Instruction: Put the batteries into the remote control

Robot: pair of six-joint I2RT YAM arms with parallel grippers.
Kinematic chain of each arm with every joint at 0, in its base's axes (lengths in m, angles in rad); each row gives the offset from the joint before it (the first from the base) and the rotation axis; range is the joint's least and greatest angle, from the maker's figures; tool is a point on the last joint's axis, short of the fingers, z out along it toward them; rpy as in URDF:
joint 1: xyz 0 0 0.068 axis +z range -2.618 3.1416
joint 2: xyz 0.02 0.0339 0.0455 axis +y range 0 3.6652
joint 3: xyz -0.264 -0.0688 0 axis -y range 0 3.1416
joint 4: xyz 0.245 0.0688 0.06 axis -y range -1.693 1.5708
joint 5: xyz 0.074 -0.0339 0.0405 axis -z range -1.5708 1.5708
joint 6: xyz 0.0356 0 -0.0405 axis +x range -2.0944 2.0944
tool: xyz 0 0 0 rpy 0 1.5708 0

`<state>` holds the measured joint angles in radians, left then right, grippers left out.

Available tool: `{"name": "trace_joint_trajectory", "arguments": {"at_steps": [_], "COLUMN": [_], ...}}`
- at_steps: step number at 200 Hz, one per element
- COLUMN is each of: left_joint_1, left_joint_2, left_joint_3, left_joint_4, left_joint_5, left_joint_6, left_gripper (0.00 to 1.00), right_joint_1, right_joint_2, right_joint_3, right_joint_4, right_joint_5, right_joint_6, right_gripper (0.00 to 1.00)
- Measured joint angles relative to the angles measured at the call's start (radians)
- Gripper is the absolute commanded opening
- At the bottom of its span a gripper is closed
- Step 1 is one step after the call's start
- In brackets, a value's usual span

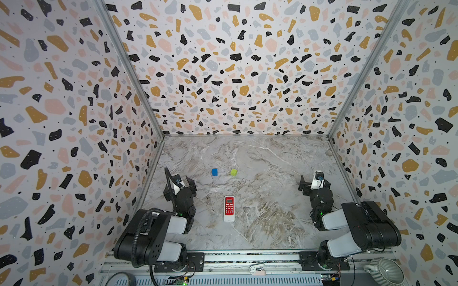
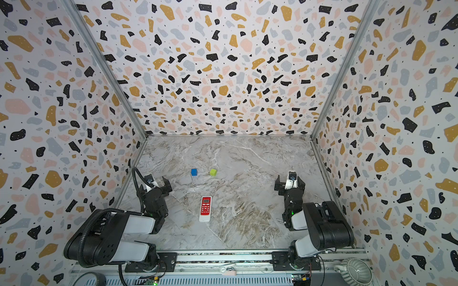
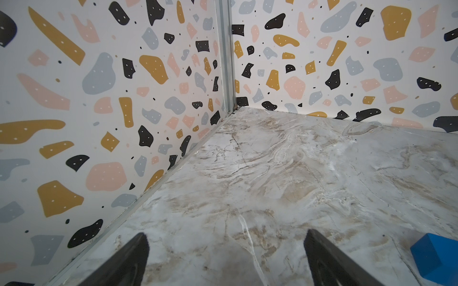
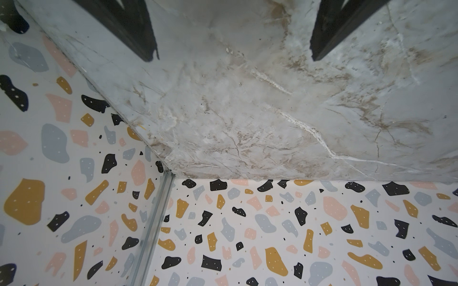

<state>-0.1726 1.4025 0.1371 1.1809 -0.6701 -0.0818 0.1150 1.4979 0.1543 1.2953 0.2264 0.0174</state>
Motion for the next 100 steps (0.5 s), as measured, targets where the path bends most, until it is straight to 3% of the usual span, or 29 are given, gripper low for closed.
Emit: {"name": "trace_joint_trajectory", "arguments": {"at_steps": [100], "left_joint_1": [0.000], "left_joint_2": [0.000], "left_joint_3": [0.000], "left_joint_4": [0.000], "left_joint_5": [0.000], "left_joint_6": [0.000], "left_gripper": [1.00], "right_joint_1": [-0.003], "right_joint_2": [0.001], "right_joint_3": [0.024], "right_joint_4": [-0.014], "right_joint_5": [-0.009], "right_joint_6": [-0.004], "right_gripper": [0.99]}}
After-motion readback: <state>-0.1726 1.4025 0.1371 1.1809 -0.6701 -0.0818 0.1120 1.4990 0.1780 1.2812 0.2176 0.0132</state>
